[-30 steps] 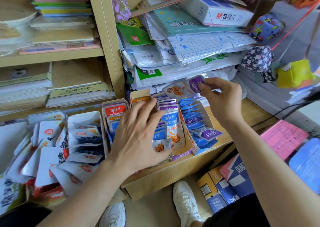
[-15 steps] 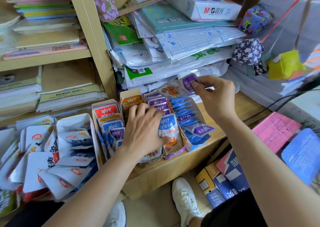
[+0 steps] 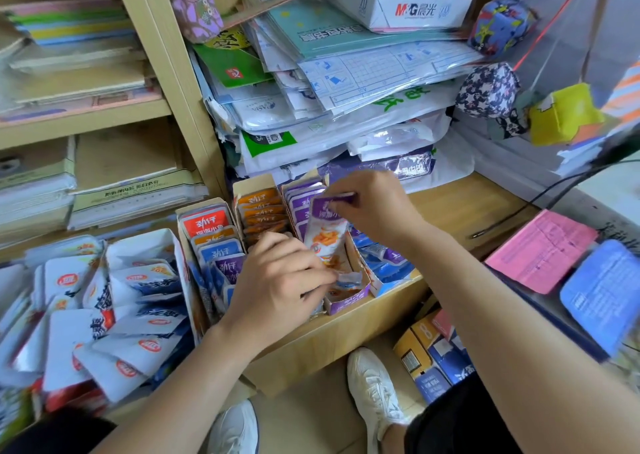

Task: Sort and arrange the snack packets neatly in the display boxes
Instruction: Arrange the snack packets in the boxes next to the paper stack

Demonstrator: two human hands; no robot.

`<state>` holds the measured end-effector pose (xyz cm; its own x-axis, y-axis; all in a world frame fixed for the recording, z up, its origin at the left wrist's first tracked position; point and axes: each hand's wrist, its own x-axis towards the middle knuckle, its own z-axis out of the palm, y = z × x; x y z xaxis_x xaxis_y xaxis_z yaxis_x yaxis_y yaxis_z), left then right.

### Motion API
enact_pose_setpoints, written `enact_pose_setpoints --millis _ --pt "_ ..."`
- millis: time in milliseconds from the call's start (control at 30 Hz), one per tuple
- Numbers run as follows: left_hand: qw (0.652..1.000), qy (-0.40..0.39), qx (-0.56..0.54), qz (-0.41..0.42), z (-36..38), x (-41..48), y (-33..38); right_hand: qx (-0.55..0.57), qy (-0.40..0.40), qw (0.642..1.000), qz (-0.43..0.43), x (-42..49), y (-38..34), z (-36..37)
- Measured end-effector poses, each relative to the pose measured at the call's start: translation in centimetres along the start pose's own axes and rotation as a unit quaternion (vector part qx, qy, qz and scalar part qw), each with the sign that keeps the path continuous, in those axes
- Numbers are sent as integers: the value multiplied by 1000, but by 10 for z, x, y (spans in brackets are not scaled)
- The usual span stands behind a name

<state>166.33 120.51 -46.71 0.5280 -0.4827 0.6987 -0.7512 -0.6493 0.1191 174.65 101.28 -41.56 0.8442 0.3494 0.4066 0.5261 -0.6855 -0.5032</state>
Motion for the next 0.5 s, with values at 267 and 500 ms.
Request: enact_pose_setpoints --millis 267,500 --pt "999 -27 -34 27 -6 -8 -8 99 -55 990 80 -13 -3 -12" --pt "994 -34 -49 -93 -3 -8 -11 75 -321 940 86 -65 -6 -25"
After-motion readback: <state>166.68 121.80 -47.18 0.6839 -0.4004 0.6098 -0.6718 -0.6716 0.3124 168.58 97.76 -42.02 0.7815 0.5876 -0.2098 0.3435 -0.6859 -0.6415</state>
